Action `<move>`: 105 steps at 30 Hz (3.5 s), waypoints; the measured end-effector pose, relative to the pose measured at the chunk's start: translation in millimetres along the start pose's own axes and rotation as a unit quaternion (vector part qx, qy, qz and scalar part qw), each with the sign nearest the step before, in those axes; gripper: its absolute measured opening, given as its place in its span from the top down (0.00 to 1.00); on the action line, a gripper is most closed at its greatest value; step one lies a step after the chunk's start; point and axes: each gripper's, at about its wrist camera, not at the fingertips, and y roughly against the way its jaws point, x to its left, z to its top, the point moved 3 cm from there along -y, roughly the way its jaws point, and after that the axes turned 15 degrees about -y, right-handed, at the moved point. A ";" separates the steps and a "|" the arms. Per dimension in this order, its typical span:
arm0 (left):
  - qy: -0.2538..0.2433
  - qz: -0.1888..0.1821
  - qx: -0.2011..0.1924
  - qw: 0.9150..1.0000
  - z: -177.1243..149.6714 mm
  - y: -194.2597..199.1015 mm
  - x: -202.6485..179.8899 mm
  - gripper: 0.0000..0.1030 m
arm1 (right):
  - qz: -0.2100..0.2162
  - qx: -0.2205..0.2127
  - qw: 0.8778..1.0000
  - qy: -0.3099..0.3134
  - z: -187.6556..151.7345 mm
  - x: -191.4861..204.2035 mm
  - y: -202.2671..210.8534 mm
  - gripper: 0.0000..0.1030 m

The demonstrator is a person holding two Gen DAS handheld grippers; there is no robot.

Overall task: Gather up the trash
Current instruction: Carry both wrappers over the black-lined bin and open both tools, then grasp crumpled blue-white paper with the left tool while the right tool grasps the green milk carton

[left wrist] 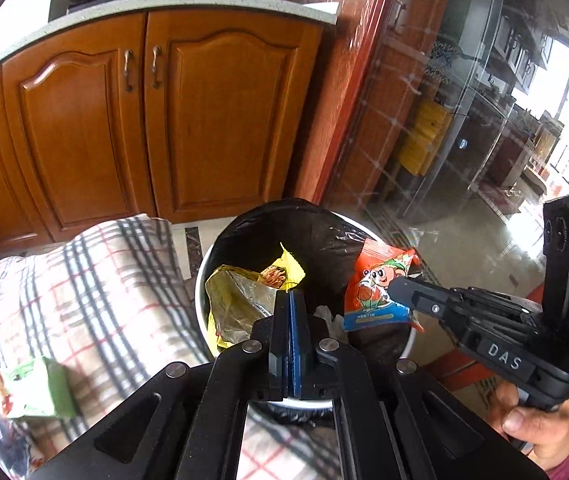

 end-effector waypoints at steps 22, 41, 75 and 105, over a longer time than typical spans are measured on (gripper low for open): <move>0.009 -0.002 0.014 1.000 -0.9 -10.8 3.2 0.81 | -0.011 0.028 0.999 -0.021 2.8 -16.5 -15.8 0.88; 0.122 0.072 -0.029 0.989 -122.0 114.9 29.6 0.40 | 0.071 -0.022 0.995 -0.074 -50.2 23.5 27.0 0.21; 0.166 0.146 -0.009 0.975 -201.1 224.6 95.9 0.39 | 0.090 0.069 0.988 0.101 -118.1 158.2 -14.9 0.20; 0.107 0.096 0.099 0.985 -168.7 109.0 163.3 0.96 | 0.120 0.233 0.874 0.410 -104.9 238.6 -179.5 0.36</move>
